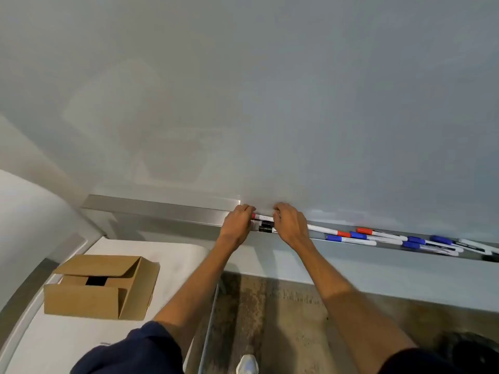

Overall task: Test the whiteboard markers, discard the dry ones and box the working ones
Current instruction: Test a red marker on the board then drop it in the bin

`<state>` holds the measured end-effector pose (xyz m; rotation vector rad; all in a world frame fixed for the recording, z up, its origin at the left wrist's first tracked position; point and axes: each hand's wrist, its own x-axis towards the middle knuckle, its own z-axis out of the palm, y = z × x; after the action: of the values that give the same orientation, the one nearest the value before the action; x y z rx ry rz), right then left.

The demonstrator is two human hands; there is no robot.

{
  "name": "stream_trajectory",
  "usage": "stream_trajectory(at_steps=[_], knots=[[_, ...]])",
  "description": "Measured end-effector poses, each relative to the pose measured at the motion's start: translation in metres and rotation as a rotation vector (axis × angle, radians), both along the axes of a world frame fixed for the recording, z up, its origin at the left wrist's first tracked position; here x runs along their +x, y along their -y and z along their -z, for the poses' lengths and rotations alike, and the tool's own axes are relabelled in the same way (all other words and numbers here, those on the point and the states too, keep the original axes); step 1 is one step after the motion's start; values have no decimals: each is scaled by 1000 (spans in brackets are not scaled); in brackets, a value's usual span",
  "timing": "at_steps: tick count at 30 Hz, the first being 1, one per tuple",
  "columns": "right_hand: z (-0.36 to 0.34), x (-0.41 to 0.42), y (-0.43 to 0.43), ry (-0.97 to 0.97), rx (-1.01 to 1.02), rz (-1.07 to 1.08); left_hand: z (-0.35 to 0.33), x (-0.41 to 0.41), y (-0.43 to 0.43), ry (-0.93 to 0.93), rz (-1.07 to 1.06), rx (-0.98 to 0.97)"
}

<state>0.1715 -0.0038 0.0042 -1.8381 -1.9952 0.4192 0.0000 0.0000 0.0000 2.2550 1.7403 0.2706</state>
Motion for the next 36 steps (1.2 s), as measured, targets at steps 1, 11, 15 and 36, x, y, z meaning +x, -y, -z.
stream_trajectory(at_steps=[1,11,15,36], knots=[[3,-3,0,13,-13,11,3,-2,-2,-22,16,2],[55,-22,3,120,107,115,29,-5,-8,-171,149,80],[61,-23,3,140,187,125,38,-7,-12,-210,114,63],[13,-24,-5,331,366,-56,-5,-16,-10,7,150,277]])
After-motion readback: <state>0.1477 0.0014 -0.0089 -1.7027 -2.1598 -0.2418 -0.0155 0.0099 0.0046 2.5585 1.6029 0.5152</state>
